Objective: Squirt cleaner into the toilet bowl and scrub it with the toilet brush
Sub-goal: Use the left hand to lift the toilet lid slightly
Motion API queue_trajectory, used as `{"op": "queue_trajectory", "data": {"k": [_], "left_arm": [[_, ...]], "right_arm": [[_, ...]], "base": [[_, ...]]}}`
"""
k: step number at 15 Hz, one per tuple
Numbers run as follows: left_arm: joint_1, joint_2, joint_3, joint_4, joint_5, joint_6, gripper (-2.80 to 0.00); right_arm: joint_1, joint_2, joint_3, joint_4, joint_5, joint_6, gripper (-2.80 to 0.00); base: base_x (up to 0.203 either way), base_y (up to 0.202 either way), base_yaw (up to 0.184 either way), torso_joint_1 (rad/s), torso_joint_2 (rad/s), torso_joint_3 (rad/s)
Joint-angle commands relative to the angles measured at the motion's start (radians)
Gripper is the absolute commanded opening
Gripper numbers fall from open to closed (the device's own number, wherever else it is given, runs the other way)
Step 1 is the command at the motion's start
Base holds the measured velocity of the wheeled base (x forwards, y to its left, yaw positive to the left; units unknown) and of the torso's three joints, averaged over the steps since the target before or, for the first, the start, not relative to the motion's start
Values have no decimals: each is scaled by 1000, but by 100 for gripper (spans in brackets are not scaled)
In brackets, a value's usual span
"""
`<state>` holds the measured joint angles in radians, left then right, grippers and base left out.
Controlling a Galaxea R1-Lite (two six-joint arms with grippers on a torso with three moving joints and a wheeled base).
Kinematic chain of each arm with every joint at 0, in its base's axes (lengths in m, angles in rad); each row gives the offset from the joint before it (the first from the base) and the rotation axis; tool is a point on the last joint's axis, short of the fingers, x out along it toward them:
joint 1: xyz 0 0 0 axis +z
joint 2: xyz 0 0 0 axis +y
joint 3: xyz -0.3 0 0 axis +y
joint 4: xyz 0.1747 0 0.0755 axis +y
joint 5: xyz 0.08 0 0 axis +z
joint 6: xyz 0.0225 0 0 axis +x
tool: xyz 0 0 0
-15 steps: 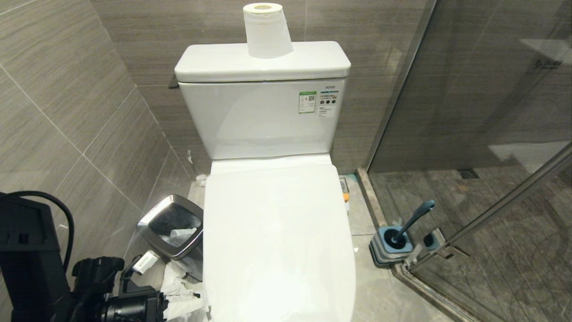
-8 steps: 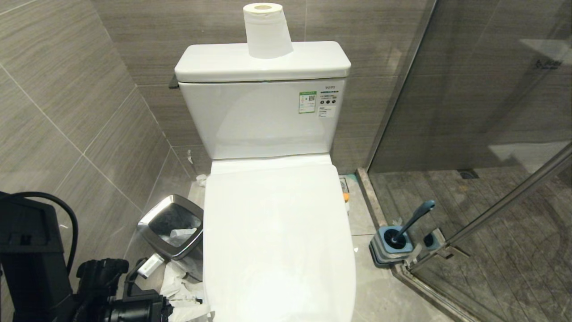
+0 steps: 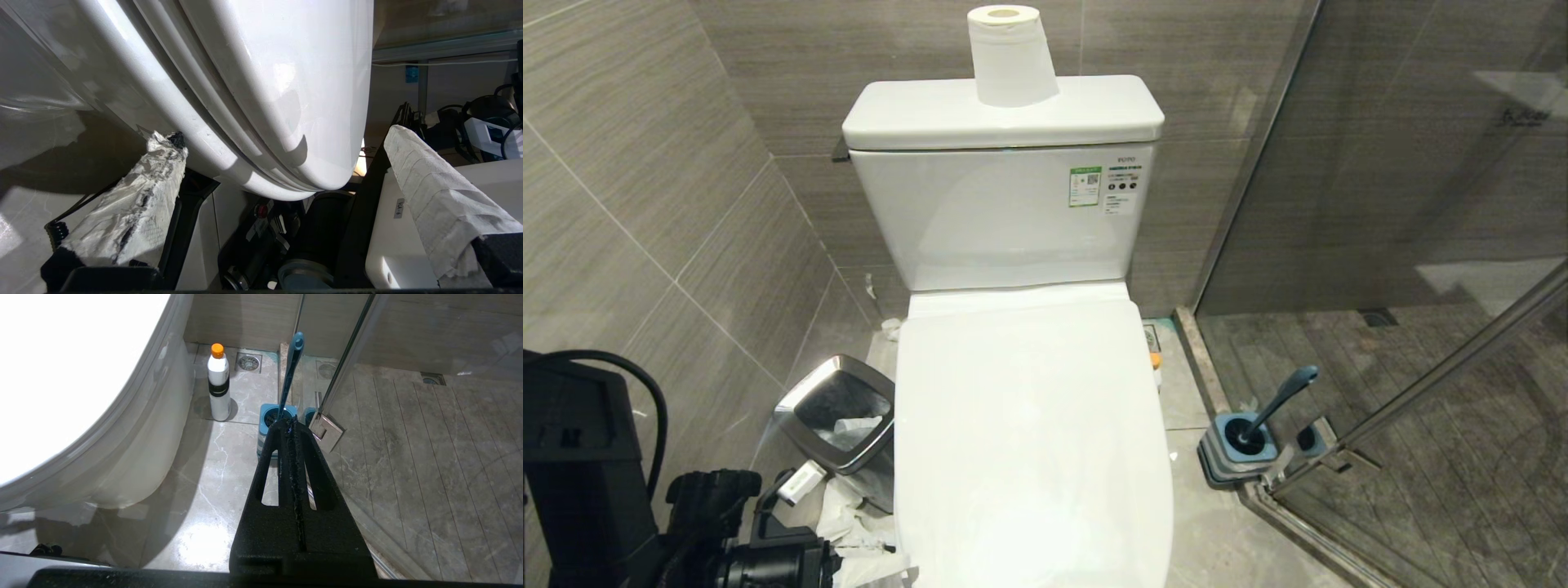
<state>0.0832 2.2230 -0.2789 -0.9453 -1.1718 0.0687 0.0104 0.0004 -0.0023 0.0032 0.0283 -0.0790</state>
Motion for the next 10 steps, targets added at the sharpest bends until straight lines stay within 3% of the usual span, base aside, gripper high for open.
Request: {"op": "queue_trajectory", "data": {"k": [1, 10], "left_arm": [[0, -2, 1, -5, -10, 0, 0], [27, -5, -16, -7, -16, -38, 0]], "right_arm": [[0, 1, 1, 0, 1, -1, -280], [0, 1, 1, 0, 1, -1, -280]], "base": [[0, 0, 0, 0, 0, 0], [0, 0, 0, 0, 0, 0]]}}
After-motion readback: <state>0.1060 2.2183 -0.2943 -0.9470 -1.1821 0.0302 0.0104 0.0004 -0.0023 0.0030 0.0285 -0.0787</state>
